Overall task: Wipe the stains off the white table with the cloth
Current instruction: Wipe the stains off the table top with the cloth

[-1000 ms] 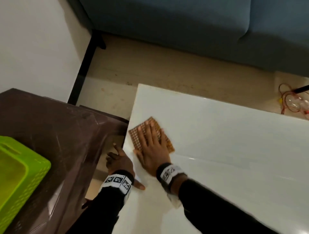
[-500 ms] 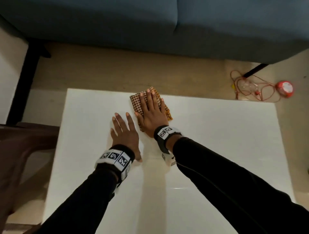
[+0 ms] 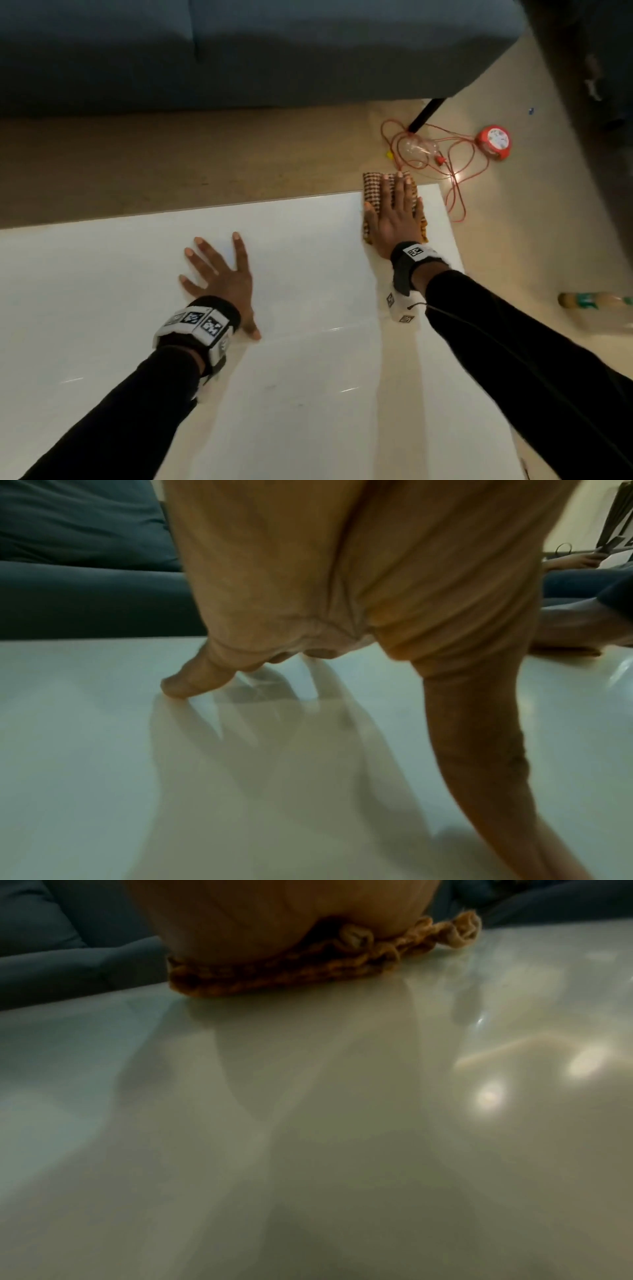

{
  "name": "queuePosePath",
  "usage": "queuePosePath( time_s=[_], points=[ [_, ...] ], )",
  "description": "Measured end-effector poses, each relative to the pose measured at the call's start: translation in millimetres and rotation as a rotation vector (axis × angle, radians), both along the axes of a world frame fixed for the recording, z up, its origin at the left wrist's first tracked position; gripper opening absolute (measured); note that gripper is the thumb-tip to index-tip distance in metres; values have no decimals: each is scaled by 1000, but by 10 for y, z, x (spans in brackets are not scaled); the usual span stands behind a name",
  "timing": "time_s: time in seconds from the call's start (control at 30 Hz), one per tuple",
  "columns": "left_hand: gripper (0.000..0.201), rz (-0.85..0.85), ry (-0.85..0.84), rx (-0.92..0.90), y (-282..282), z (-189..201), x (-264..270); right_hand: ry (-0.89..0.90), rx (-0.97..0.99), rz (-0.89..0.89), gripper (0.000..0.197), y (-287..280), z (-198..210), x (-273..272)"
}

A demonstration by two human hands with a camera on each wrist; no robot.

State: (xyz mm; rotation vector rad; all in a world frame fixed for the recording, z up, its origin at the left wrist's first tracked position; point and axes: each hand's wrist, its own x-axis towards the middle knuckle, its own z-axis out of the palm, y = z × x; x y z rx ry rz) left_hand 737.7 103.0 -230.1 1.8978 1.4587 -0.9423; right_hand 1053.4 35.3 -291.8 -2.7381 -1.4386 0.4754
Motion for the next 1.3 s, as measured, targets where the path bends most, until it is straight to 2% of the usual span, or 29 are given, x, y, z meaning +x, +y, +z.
queuePosePath(
  time_s=[0.07,0.13,0.2,0.27,0.37,0.43,0.53,0.63,0.67,0.73,0.83,0.9,0.97,1.03,1.1,1.13,1.2,1.3],
  points=[
    [187,10,28,-11,9,4,26,36,-9,-15,74,-150,24,385],
    [189,19,61,-12,10,20,74,50,-5,-24,75,-344,22,542],
    [190,28,83,-12,-16,13,154,46,10,-55,76,-654,27,500],
    [191,31,92,-15,-9,-20,155,31,26,-84,77,-1123,28,222],
    [191,54,96,-22,7,36,157,42,3,-57,77,-1827,103,-145],
    [192,54,97,-41,-8,44,168,37,-33,-27,79,-2049,96,-189],
    [192,65,119,-41,6,75,197,27,-27,0,82,-1897,58,-3],
    [192,54,115,-29,16,77,237,29,-25,-116,87,-1574,60,39],
    [192,47,111,-20,13,70,261,25,-21,-122,89,-1457,71,-94],
    [192,60,101,-9,-21,70,282,25,18,-22,87,-1274,58,-672],
    [183,0,21,33,-63,123,155,53,52,119,81,-1022,25,-1949],
    [166,-151,-97,68,-73,125,-187,91,32,252,79,-885,74,-2742],
    [168,-298,-119,77,-118,118,-729,85,15,414,77,-840,109,-3162],
    [174,-293,-55,91,-221,165,-1400,79,70,513,75,-884,99,-3142],
    [176,-222,13,148,-355,191,-2024,67,59,525,75,-1026,63,-2797],
    [177,-187,36,175,-419,186,-2279,48,40,467,77,-1112,55,-2543],
    [177,-147,53,218,-520,167,-2751,20,11,229,82,-1270,79,-2142],
    [174,-130,-48,253,-652,103,-3215,17,-34,-138,90,-1259,91,-2076]
  ],
)
